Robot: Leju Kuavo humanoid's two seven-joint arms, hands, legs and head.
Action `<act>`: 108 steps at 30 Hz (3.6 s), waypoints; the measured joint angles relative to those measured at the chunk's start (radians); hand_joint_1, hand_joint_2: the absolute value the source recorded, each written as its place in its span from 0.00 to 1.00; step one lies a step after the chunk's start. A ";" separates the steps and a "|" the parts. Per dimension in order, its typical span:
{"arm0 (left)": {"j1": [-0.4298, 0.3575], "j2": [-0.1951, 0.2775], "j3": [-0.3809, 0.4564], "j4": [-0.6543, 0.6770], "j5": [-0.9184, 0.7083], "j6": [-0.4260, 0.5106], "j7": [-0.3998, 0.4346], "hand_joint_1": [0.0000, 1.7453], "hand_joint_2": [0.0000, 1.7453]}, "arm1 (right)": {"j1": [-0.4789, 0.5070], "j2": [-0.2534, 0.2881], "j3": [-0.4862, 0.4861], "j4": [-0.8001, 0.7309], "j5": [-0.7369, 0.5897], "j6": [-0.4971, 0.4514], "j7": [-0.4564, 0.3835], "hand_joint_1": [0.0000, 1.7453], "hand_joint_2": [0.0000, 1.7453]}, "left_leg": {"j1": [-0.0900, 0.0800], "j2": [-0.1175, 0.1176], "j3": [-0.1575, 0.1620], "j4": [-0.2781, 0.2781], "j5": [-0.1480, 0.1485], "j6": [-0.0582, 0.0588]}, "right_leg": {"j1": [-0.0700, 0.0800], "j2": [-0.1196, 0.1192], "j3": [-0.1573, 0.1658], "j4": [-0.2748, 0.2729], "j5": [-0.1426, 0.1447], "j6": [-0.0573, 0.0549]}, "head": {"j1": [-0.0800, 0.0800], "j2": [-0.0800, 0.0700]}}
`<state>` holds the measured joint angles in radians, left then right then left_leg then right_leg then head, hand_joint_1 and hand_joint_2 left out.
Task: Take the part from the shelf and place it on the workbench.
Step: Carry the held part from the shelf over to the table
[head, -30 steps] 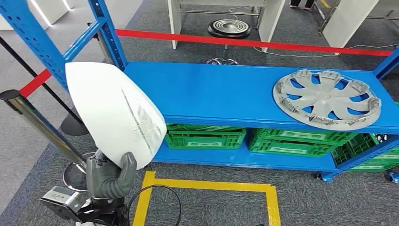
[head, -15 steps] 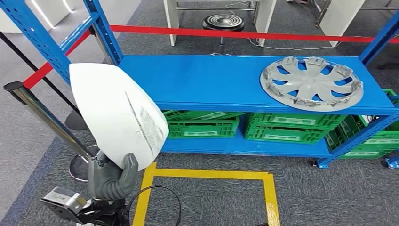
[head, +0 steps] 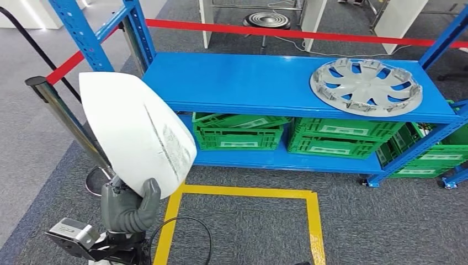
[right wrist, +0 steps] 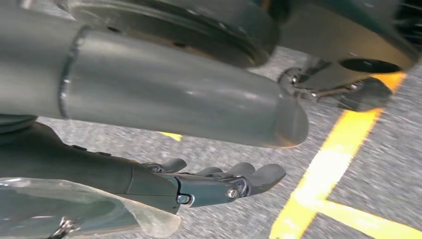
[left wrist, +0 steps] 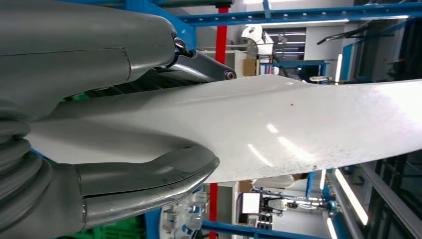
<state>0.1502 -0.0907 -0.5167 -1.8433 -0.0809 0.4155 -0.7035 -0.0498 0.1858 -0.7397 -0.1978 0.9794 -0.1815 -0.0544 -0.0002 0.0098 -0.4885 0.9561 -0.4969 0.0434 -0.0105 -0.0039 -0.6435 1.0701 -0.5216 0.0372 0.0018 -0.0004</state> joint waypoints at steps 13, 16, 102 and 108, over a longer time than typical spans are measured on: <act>0.002 -0.002 0.004 0.000 0.000 -0.019 0.000 1.00 1.00 | -0.004 0.010 -0.006 0.000 -0.002 -0.007 0.008 0.00 0.00 | -0.006 -0.002 -0.145 0.053 0.093 -0.038 | -0.002 -0.001 0.235 -0.125 -0.065 -0.023 | 0.006 0.000; 0.003 -0.002 0.005 0.000 -0.001 -0.022 0.000 1.00 1.00 | -0.001 0.012 -0.006 0.000 0.008 0.012 0.008 0.00 0.00 | -0.001 -0.006 -0.188 0.180 -0.013 -0.057 | -0.002 -0.019 0.219 -0.124 -0.049 -0.042 | 0.003 0.000; 0.020 -0.023 0.032 -0.011 0.010 -0.034 0.000 1.00 1.00 | 0.005 0.034 -0.002 0.003 0.095 -0.028 0.006 0.00 0.00 | -0.006 -0.116 -0.105 0.072 0.034 -0.023 | -0.017 0.100 0.094 -0.039 -0.006 -0.003 | 0.001 0.000; 0.021 -0.023 0.034 -0.011 0.009 -0.034 0.000 1.00 1.00 | 0.005 0.036 -0.002 0.003 0.096 -0.027 0.006 0.00 0.00 | -0.006 -0.042 -0.172 0.197 -0.030 -0.053 | -0.014 0.025 0.107 -0.048 -0.005 -0.037 | -0.010 0.000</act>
<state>0.1708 -0.1135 -0.4826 -1.8546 -0.0716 0.3814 -0.7031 -0.0451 0.2214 -0.7417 -0.1946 1.0757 -0.2089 -0.0482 -0.0059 -0.0322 -0.6602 1.1526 -0.5273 -0.0096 -0.0241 0.0207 -0.5365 1.0218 -0.5265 -0.0002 -0.0080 -0.0004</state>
